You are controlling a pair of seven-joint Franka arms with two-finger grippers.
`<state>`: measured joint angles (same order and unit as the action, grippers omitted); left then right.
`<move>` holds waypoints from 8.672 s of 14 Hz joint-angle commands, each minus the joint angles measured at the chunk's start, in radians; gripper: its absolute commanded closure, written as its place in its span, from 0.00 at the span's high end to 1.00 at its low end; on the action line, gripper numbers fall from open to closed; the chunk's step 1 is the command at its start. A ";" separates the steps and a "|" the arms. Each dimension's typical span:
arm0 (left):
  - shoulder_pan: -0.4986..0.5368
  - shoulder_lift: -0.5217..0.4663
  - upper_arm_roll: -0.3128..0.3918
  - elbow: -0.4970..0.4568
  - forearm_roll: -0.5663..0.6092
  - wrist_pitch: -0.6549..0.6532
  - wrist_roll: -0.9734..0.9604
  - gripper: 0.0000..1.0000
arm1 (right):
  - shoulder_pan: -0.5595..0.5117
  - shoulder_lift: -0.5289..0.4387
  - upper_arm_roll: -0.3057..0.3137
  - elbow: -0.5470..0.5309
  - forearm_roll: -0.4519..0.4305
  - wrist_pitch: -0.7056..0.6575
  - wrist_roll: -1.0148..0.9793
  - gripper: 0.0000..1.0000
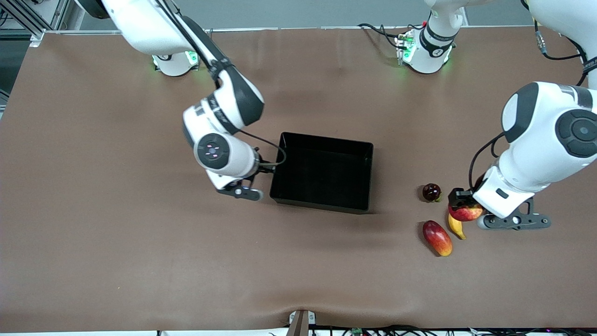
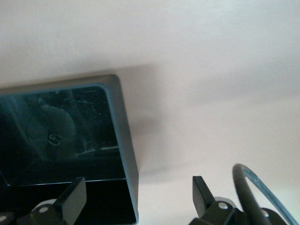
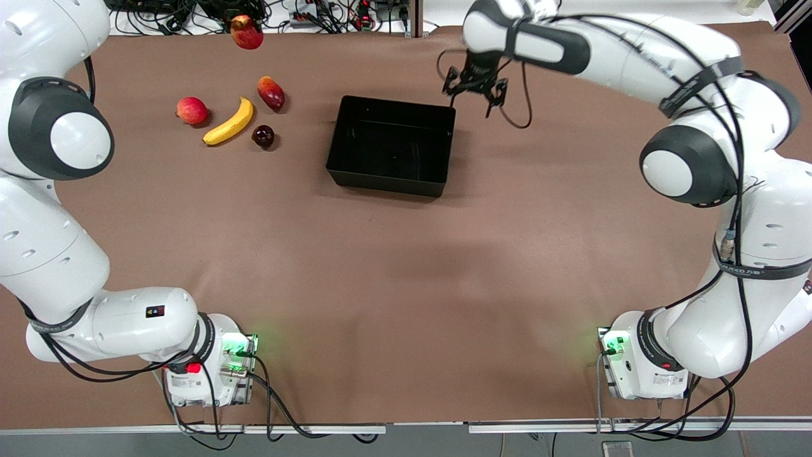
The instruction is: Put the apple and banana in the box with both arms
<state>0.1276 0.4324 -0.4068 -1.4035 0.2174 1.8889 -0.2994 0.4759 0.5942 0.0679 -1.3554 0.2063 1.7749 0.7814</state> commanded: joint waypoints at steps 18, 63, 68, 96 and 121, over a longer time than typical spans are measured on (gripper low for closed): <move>-0.301 0.048 -0.090 -0.385 0.023 0.286 -0.414 0.00 | -0.437 -0.142 -0.028 0.283 -0.229 -0.377 -0.845 1.00; 0.110 -0.023 -0.130 -0.330 0.115 0.216 0.105 1.00 | -0.519 -0.540 -0.025 -0.077 -0.212 -0.264 -0.778 1.00; 0.294 0.069 -0.130 -0.350 0.117 0.314 0.509 1.00 | -0.527 -0.545 -0.027 -0.090 -0.203 -0.279 -0.768 1.00; 0.394 0.135 -0.182 -0.450 0.217 0.460 0.642 0.00 | -0.537 -0.557 -0.027 -0.116 -0.153 -0.261 -0.786 1.00; -0.563 0.296 -0.060 -0.026 0.218 0.196 -0.469 0.00 | -0.540 -0.560 -0.028 -0.120 -0.166 -0.256 -0.852 1.00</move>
<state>-0.3584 0.6811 -0.5215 -1.5164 0.4170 2.0943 -0.7419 -0.0475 0.0598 0.0314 -1.4520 0.0352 1.5108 -0.0508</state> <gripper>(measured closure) 0.648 0.000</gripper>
